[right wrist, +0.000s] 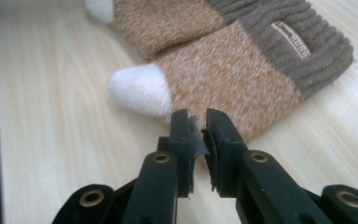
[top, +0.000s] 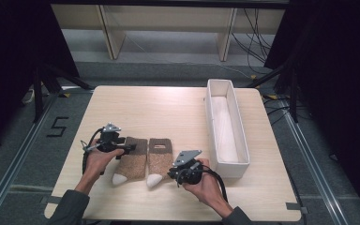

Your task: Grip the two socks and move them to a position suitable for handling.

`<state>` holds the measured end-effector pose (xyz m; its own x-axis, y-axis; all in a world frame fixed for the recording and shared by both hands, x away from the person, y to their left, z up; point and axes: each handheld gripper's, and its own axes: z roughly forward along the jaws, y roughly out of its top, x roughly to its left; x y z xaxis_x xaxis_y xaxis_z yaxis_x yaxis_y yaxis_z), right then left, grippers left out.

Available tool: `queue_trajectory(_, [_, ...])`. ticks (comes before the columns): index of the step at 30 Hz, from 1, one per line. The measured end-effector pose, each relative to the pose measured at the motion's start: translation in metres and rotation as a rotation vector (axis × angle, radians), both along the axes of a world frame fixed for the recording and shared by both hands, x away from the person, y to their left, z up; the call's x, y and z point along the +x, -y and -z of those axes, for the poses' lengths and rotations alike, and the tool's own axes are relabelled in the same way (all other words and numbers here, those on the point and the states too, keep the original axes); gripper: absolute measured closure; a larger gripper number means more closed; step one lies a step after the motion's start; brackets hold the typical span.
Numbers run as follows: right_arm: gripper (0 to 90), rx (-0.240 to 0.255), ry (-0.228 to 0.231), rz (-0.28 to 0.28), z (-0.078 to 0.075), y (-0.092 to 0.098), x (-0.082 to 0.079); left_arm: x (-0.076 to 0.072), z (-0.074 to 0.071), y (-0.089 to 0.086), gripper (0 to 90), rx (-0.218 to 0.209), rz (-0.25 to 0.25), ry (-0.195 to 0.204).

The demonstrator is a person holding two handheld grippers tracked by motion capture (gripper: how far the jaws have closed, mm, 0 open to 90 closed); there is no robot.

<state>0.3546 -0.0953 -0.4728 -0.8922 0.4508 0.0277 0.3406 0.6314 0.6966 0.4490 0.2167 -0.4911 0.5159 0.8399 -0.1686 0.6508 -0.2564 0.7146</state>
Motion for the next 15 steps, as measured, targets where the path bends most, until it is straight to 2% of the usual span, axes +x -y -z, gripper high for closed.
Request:
queue_trajectory(1, [80.2,0.004,-0.005,0.004,0.000,0.002,-0.002,0.003,0.002,-0.001,36.7,-0.010,-0.008,-0.008])
queue_trajectory(2, [79.9,0.004,0.003,0.006,0.000,0.004,-0.004,0.007,0.004,-0.002,37.0,-0.041,-0.018,-0.017])
queue_trajectory(3, [79.8,-0.002,-0.014,0.005,-0.001,0.006,-0.006,0.009,0.005,-0.002,39.5,-0.070,-0.020,-0.020])
queue_trajectory(4, [79.8,0.007,-0.003,-0.002,-0.001,0.007,-0.005,0.011,0.006,-0.001,44.5,-0.082,-0.005,-0.020])
queue_trajectory(6, [79.4,0.006,-0.002,0.001,-0.001,0.010,-0.006,0.010,0.005,0.000,56.9,-0.069,0.005,0.011])
queue_trajectory(7, [79.3,-0.003,0.000,0.004,-0.001,0.011,-0.006,0.010,0.004,0.000,64.2,-0.075,0.015,0.020])
queue_trajectory(9, [79.3,0.014,-0.006,0.013,0.001,0.011,-0.006,0.008,-0.001,0.000,74.3,-0.071,0.021,0.043])
queue_trajectory(10, [79.3,-0.002,0.013,0.003,0.000,0.014,-0.004,0.007,-0.003,0.000,76.3,-0.056,0.033,0.048])
queue_trajectory(11, [79.2,0.003,-0.009,0.021,-0.001,0.014,-0.005,0.005,-0.006,0.000,77.2,-0.036,0.041,0.058])
queue_trajectory(12, [79.3,0.020,-0.005,0.017,0.000,0.014,-0.005,0.003,-0.008,0.000,77.6,-0.036,0.038,0.074])
queue_trajectory(13, [79.2,0.013,-0.003,0.020,-0.001,0.015,-0.005,0.001,-0.012,-0.001,77.9,-0.040,0.043,0.080])
queue_trajectory(15, [79.3,0.013,-0.011,0.032,-0.002,0.016,-0.006,-0.007,-0.020,-0.001,77.9,-0.073,0.043,0.120])
